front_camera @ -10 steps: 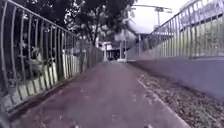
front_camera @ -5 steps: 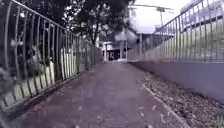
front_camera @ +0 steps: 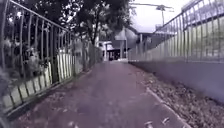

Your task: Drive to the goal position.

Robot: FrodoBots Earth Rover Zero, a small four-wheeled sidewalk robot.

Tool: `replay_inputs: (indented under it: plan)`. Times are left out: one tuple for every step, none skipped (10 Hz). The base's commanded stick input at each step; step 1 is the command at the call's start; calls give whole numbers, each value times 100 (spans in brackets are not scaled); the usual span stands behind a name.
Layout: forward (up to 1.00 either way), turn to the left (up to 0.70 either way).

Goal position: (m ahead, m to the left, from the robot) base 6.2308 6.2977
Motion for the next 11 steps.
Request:
replay_inputs:
  plan:
    - [70,0]
    - [70,0]
    - [70,0]
    - [70,0]
    - [70,0]
    - [70,0]
    - [70,0]
    - [70,0]
    - [70,0]
    - [70,0]
    - [70,0]
